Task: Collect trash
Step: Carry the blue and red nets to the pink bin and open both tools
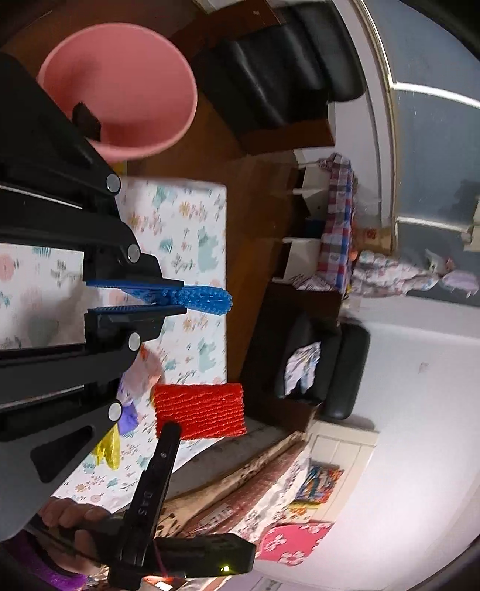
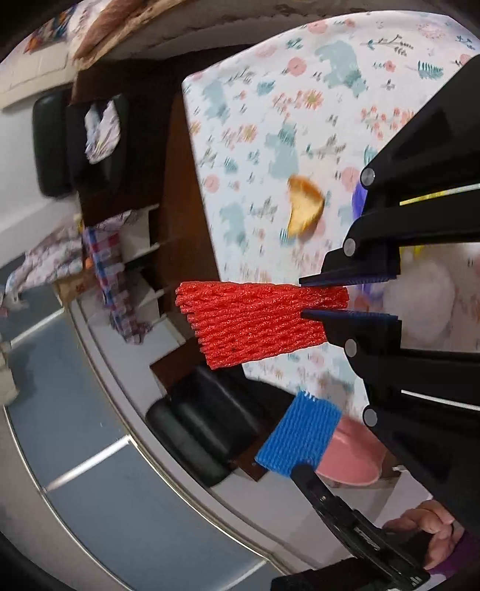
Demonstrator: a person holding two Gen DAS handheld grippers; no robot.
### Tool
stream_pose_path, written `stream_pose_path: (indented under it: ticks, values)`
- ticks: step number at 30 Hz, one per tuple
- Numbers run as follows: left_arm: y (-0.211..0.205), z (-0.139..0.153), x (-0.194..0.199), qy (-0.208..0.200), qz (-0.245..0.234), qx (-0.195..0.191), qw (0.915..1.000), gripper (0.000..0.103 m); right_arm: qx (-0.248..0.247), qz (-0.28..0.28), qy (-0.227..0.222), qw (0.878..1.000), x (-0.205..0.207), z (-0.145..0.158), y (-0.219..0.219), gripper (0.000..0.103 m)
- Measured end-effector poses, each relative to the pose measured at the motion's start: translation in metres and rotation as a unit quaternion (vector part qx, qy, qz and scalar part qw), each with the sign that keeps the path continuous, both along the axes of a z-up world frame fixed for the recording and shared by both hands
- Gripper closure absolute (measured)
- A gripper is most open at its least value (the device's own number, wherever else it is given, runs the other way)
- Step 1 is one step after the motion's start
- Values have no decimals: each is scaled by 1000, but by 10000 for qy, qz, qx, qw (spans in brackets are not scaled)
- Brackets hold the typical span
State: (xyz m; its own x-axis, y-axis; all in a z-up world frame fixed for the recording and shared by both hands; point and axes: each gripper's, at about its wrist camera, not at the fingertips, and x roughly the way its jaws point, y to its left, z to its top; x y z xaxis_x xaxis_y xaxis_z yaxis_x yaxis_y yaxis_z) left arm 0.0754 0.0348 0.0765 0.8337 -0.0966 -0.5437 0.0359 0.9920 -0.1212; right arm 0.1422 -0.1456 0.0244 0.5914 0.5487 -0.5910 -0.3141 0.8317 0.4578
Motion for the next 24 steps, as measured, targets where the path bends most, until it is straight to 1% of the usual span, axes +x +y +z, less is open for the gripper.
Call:
stream_pose_path:
  ticks: [4,6,12,18,21,24]
  values:
    - [31,11,-15,-162,343,18,9993,96,-5,346,-97,9994,-2,17,38,92]
    - [50,15,-23,-200,592,45,9980,96,15,539,-116,9985,-3,24,59,92]
    - [103,17,-48,-184,1237,-2,9922,96,-9,1263,-179,9918,-3,41,145,92]
    - [147,5,-63,18,1703,-50,9854,96,-164,1775,-33,9840,-5,34,220,92]
    - [163,-5,-65,174,1879,-65,9820,96,-290,1913,64,9811,-9,25,246,92]
    - [176,-15,-66,281,2007,-91,9792,96,-395,2008,175,9787,-9,16,264,92]
